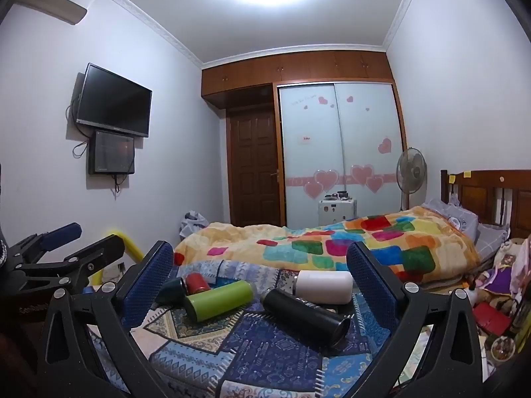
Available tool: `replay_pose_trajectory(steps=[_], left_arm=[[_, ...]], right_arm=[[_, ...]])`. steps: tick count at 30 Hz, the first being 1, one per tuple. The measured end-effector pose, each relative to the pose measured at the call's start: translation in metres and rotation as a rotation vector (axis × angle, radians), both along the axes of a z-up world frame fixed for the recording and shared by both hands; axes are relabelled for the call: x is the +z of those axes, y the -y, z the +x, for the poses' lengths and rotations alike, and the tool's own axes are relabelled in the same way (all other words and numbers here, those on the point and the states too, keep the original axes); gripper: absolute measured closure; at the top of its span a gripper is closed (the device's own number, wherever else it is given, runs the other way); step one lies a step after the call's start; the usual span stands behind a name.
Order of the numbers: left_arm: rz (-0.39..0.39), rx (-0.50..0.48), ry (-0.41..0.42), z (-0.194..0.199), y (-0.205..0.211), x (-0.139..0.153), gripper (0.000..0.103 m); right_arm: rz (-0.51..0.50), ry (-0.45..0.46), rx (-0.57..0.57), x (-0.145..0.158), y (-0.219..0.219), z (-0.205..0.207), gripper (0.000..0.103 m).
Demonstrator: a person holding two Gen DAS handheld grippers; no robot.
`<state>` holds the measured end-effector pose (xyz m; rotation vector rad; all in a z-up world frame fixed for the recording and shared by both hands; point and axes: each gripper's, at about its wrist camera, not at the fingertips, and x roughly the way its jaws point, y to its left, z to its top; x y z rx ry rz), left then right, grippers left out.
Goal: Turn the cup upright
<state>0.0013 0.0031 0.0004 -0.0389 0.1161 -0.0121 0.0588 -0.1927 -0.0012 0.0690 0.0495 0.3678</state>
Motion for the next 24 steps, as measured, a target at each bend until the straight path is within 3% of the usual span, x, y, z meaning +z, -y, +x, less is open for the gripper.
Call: replay_pose_trajectory(steps=[24], left_arm=[[0.014,-0.002,0.003,0.0023,0.0044,-0.0060,0.000]], right_arm=[[0.006,-0.010,-0.016,0.0009,-0.0036,-0.0007,0.000]])
